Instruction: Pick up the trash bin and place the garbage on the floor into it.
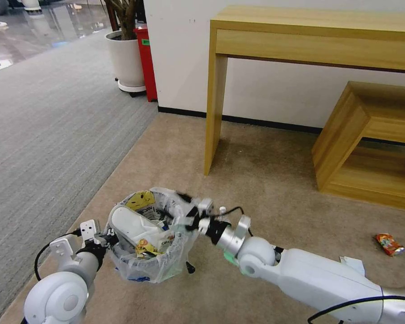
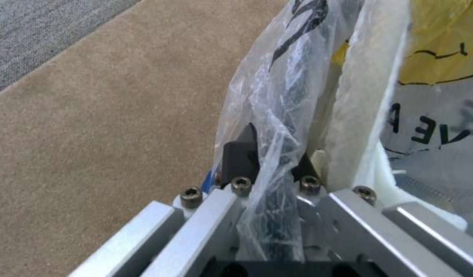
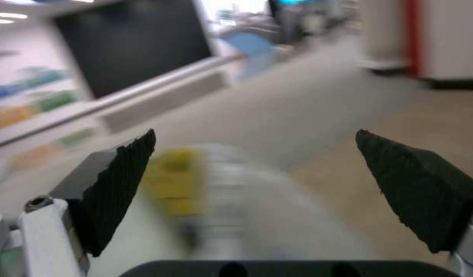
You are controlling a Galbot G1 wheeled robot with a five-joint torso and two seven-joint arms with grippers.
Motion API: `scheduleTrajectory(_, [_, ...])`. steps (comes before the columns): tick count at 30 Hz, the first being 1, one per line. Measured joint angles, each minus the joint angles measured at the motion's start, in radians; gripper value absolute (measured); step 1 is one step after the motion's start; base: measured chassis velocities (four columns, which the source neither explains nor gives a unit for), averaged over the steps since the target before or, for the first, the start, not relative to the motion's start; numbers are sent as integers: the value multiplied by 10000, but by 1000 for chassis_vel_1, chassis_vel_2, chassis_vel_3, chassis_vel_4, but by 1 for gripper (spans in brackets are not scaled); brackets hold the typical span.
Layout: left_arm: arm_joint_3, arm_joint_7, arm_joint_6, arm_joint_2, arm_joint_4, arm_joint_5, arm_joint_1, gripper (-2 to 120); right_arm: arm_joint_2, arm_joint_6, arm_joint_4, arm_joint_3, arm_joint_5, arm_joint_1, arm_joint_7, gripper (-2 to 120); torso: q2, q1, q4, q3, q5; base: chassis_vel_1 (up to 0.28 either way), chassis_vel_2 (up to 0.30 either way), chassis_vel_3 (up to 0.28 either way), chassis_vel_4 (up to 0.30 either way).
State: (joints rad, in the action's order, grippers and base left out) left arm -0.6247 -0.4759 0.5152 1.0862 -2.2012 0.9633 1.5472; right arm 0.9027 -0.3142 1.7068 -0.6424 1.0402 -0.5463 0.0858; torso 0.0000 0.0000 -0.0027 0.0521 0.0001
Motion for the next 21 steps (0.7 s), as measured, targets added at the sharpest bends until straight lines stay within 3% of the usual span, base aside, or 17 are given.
scheduleTrajectory(2, [0, 19, -32, 5, 78, -75, -10, 1, 72, 520, -406, 600, 75, -279, 1064, 100, 0, 0, -1, 0, 0, 0, 0, 0, 0])
scheduleTrajectory(10, [23, 45, -66, 32, 149, -132, -12, 1, 170, 1469, -1489, 1652, -93, -993, 3233, 100, 0, 0, -1, 1, 1, 0, 0, 0, 0])
scheduleTrajectory(21, [22, 63, -102, 61, 100, -174, 72, 1, 569, 2257, -2203, 2152, -532, -2011, 4779, 100, 0, 0, 0, 0, 0, 0, 0, 0, 0])
